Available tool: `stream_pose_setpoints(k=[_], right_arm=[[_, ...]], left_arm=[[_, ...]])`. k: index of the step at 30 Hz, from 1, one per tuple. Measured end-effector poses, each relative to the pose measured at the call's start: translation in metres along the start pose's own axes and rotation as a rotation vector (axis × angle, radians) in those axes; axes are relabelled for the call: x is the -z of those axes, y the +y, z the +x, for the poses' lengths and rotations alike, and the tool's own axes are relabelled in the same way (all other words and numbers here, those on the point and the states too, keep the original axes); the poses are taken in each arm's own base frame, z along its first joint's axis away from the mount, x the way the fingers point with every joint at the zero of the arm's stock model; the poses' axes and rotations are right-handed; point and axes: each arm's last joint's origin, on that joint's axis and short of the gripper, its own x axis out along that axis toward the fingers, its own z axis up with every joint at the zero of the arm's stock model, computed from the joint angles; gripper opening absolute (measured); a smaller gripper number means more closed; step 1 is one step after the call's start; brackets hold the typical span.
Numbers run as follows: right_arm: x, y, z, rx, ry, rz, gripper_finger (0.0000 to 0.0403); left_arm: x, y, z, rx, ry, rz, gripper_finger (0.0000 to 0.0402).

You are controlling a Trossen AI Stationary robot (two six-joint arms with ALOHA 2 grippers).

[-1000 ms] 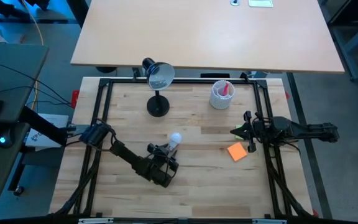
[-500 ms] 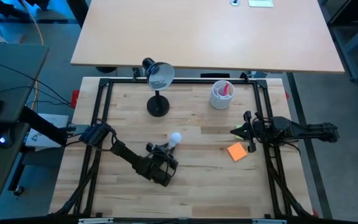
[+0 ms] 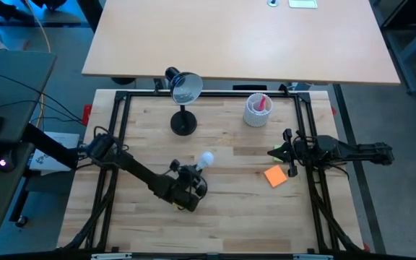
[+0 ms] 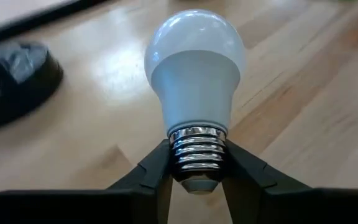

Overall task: Screw lightbulb
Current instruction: Insert the white lightbulb into the black lamp

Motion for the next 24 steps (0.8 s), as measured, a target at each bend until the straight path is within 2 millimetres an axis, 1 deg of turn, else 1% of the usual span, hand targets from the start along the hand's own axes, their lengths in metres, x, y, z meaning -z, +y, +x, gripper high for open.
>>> stream_pose_setpoints(k=[3, 7, 11, 12, 14, 16, 18, 21, 24], right_arm=[[0.0, 0.0, 0.0, 0.0, -0.001, 0.0, 0.0], [0.0, 0.0, 0.0, 0.0, 0.0, 0.0, 0.0], [0.0, 0.0, 0.0, 0.0, 0.0, 0.0, 0.0], [0.0, 0.0, 0.0, 0.0, 0.0, 0.0, 0.0], [0.0, 0.0, 0.0, 0.0, 0.0, 0.0, 0.0], [0.0, 0.0, 0.0, 0.0, 0.0, 0.0, 0.0], [0.0, 0.0, 0.0, 0.0, 0.0, 0.0, 0.0], [0.0, 0.0, 0.0, 0.0, 0.0, 0.0, 0.0], [0.0, 0.0, 0.0, 0.0, 0.0, 0.0, 0.0]], left_arm=[[-0.012, 0.006, 0.004, 0.003, 0.022, 0.124, 0.0102], [-0.02, 0.012, 0.02, 0.034, 0.098, 0.288, 0.0101], [-0.025, 0.014, 0.036, 0.117, 0.047, 0.329, 0.0101], [-0.027, 0.013, 0.04, 0.165, 0.019, 0.322, 0.0101], [-0.037, 0.01, 0.045, 0.317, -0.061, 0.283, 0.0101], [-0.048, 0.008, 0.048, 0.474, -0.148, 0.229, 0.0101], [-0.058, 0.008, 0.049, 0.596, -0.218, 0.178, 0.0102], [-0.069, 0.007, 0.049, 0.722, -0.276, 0.098, 0.0102], [-0.074, 0.007, 0.047, 0.801, -0.288, 0.02, 0.0102]])
